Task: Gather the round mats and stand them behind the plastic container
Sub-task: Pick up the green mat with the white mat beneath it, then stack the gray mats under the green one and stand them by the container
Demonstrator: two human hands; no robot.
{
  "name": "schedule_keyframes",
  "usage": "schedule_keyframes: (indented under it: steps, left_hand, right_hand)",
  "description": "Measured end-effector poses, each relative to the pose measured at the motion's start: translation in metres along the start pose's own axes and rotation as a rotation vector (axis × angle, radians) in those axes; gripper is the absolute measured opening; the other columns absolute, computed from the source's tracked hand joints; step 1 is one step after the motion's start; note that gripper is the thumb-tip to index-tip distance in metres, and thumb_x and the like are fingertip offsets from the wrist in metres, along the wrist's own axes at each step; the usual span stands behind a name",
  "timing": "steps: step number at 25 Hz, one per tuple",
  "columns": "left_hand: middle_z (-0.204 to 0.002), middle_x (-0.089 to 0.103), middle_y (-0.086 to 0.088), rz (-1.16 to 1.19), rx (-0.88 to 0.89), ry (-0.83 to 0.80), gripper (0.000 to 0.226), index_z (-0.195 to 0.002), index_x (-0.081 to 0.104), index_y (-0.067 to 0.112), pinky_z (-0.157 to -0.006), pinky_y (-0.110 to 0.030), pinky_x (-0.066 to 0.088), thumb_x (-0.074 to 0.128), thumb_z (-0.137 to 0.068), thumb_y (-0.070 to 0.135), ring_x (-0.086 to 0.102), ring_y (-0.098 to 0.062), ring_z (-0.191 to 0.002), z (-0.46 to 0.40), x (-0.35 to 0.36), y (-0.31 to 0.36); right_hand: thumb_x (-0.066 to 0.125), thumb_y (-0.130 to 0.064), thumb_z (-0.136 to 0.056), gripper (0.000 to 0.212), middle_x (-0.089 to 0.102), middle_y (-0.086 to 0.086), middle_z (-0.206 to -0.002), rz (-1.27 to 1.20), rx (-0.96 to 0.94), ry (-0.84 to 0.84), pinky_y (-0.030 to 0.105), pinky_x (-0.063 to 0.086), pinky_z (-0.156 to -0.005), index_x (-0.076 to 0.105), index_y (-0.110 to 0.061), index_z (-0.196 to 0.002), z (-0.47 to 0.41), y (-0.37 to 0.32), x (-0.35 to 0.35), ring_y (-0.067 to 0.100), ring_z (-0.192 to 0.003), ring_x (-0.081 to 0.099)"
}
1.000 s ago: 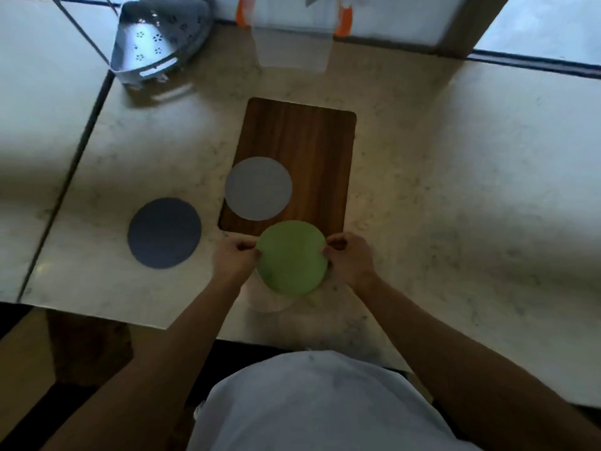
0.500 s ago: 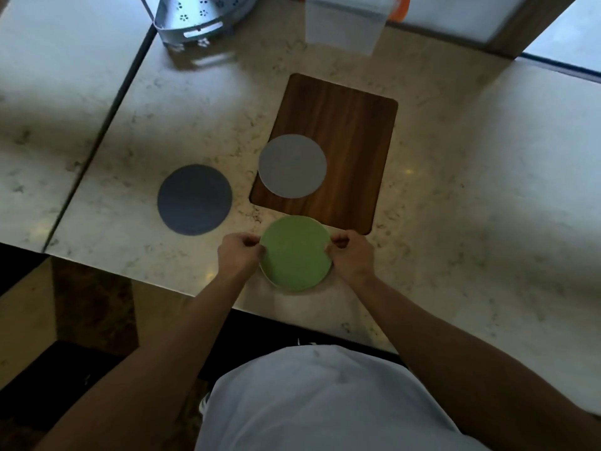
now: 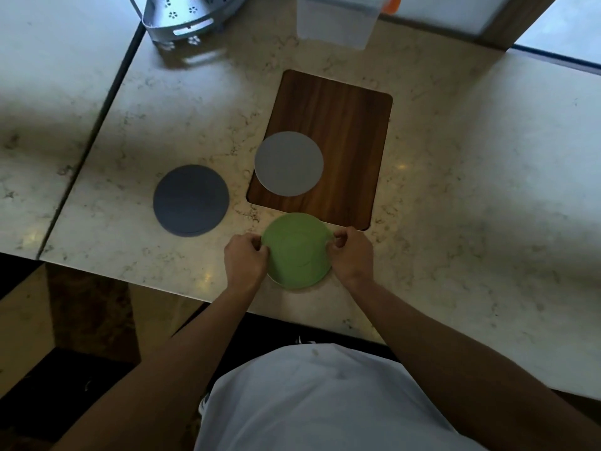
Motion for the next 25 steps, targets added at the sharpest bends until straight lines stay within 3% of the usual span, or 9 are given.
schedule_keyframes:
  steps: [2, 5, 8, 13, 15, 20, 25]
  left_hand:
    - [-0.088, 0.067, -0.013, -0.05, -0.007, 0.013, 0.013, -0.087, 0.073, 0.006, -0.076, -0.031, 0.041, 0.066, -0.082, 0.015, 0.053, -0.022, -0.082, 0.001, 0.005, -0.001]
    - [-0.094, 0.066, -0.014, -0.061, -0.023, 0.012, 0.014, -0.089, 0.074, 0.006, -0.076, -0.029, 0.036, 0.066, -0.082, 0.015, 0.048, -0.019, -0.084, 0.0, 0.009, -0.001]
    - [-0.096, 0.071, -0.014, -0.013, -0.029, 0.012, 0.018, -0.092, 0.076, 0.004, -0.081, -0.034, 0.047, 0.065, -0.08, 0.011, 0.061, -0.026, -0.091, -0.005, 0.004, 0.0]
    - [-0.073, 0.068, -0.004, 0.121, -0.154, 0.018, 0.004, -0.074, 0.073, 0.009, -0.069, -0.028, 0.043, 0.069, -0.075, 0.007, 0.063, -0.022, -0.075, -0.007, 0.002, 0.002]
    - [-0.072, 0.064, 0.001, 0.175, -0.222, 0.007, 0.005, -0.074, 0.065, 0.013, -0.066, -0.029, 0.043, 0.07, -0.074, 0.012, 0.061, -0.021, -0.075, -0.007, 0.002, 0.001]
    - [-0.073, 0.066, 0.001, 0.26, -0.275, -0.036, 0.011, -0.073, 0.062, 0.017, -0.063, -0.031, 0.05, 0.073, -0.07, 0.016, 0.062, -0.016, -0.073, -0.011, -0.004, 0.003]
    - [-0.075, 0.07, -0.003, 0.322, -0.249, -0.058, 0.006, -0.072, 0.068, 0.013, -0.07, -0.039, 0.059, 0.069, -0.07, 0.007, 0.067, -0.02, -0.077, -0.042, -0.021, 0.02]
  right_hand:
    - [0.067, -0.022, -0.084, 0.02, 0.067, 0.008, -0.097, 0.076, 0.012, -0.009, 0.037, 0.052, -0.082, 0.067, -0.01, -0.1, 0.002, 0.003, 0.001, 0.023, -0.089, 0.062]
    - [0.065, -0.025, -0.086, 0.021, 0.066, 0.011, -0.097, 0.156, -0.034, -0.024, 0.032, 0.048, -0.078, 0.07, -0.009, -0.098, 0.008, 0.004, 0.004, 0.024, -0.086, 0.061]
    - [0.064, -0.022, -0.085, 0.018, 0.069, 0.011, -0.094, 0.125, 0.002, -0.021, 0.033, 0.05, -0.077, 0.072, -0.008, -0.094, 0.007, 0.001, 0.005, 0.025, -0.086, 0.063]
    - [0.065, -0.017, -0.079, 0.014, 0.075, 0.012, -0.082, 0.033, 0.124, -0.048, 0.034, 0.052, -0.071, 0.075, -0.007, -0.079, -0.003, -0.001, 0.001, 0.026, -0.08, 0.069]
    - [0.066, -0.017, -0.078, 0.015, 0.075, 0.013, -0.081, 0.026, 0.124, -0.082, 0.037, 0.055, -0.071, 0.075, -0.006, -0.078, -0.005, -0.001, -0.001, 0.025, -0.077, 0.069]
    - [0.072, -0.023, -0.076, 0.011, 0.061, -0.015, -0.067, -0.092, 0.151, -0.13, 0.01, 0.036, -0.054, 0.065, -0.025, -0.067, -0.013, -0.004, -0.006, -0.004, -0.061, 0.053]
    - [0.075, -0.027, -0.073, 0.009, 0.067, -0.01, -0.074, -0.154, 0.13, -0.118, 0.018, 0.04, -0.053, 0.069, -0.021, -0.077, -0.04, -0.033, -0.009, 0.004, -0.066, 0.06]
Point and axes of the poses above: each hand's wrist, its own z-axis away from the middle knuckle, its own x-axis out of the palm, y = z × x, the point moved 4 cm from there along -z, towards the middle knuckle
